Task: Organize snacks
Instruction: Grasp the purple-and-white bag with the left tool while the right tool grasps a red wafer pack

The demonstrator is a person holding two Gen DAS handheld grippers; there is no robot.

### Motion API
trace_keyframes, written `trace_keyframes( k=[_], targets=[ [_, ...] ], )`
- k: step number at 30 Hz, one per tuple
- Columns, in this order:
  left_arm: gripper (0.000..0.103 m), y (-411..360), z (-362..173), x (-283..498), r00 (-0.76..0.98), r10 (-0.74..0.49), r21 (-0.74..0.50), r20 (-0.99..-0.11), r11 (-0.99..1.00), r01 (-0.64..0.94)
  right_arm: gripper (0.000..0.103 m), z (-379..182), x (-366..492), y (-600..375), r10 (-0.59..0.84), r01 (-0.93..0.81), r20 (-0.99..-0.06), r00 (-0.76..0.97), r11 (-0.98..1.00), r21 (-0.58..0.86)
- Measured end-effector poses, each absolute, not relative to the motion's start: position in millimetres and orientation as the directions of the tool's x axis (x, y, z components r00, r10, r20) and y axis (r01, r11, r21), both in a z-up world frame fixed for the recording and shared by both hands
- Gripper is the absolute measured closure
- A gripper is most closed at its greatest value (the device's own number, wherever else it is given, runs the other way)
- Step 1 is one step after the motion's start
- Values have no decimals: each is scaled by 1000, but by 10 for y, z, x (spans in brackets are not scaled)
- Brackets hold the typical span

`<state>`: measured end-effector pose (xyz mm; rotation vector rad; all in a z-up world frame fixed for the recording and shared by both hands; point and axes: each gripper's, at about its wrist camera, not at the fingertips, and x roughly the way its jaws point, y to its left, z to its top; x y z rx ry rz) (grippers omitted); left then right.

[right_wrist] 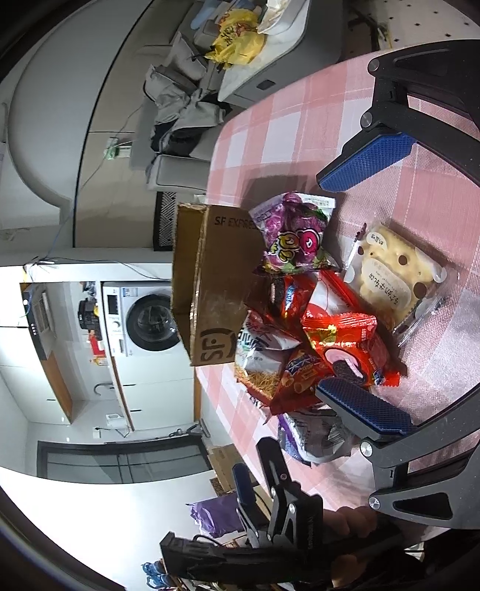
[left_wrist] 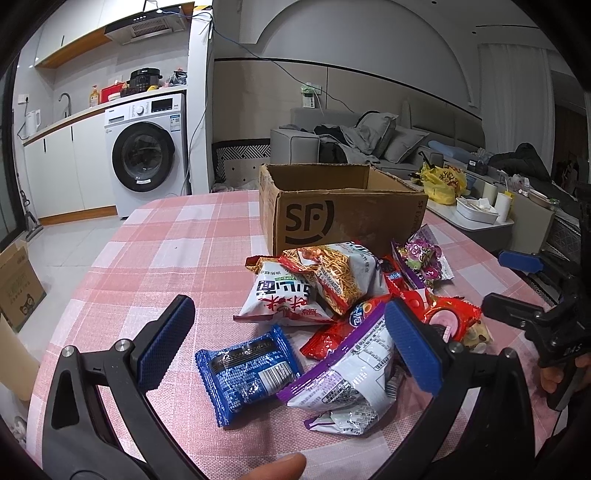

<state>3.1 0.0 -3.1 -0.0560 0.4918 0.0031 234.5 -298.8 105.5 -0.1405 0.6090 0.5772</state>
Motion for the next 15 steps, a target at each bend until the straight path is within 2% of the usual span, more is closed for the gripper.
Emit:
trace_keyframes(
  k=[7,15],
  targets=[
    [0,-81,-72,122,858,-49,-37,-512,999,35,0,1000,2468,-3008,431,-513,-629,647,856,59],
    [5,-151,-137,168,820,-128,-50,-559,991,120,0,972,2438,-2908,476,-569,-656,586,818,86]
  ],
)
